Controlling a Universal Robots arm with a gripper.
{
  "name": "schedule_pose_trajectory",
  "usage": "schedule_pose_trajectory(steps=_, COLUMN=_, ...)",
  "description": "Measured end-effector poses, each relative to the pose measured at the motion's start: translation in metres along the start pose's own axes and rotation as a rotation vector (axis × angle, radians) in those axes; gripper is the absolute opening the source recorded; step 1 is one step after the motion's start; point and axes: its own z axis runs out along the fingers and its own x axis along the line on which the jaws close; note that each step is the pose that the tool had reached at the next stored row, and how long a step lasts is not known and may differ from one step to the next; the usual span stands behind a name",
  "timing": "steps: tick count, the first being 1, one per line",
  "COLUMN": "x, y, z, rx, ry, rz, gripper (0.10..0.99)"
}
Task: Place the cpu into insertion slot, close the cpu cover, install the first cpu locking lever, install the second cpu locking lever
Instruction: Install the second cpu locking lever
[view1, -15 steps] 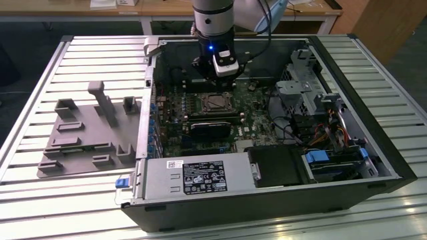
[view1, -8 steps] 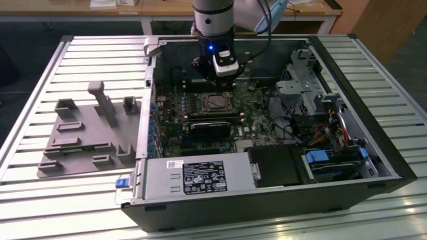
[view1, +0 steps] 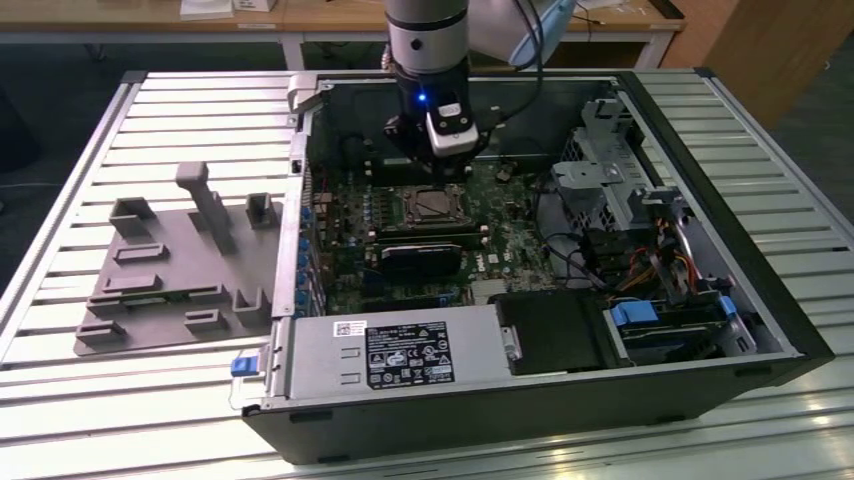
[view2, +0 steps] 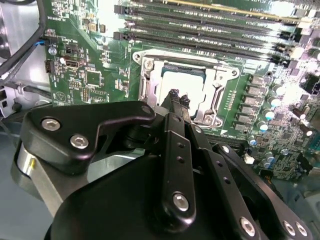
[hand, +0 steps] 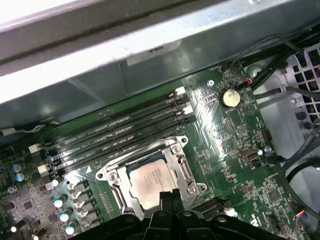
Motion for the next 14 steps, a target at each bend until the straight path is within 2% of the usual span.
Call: schedule_pose_trajectory(steps=14, x=-0.0099, y=-0.0257, z=0.0027, rx=0.0, ry=0.0002, rz=-0.002, gripper=0.102)
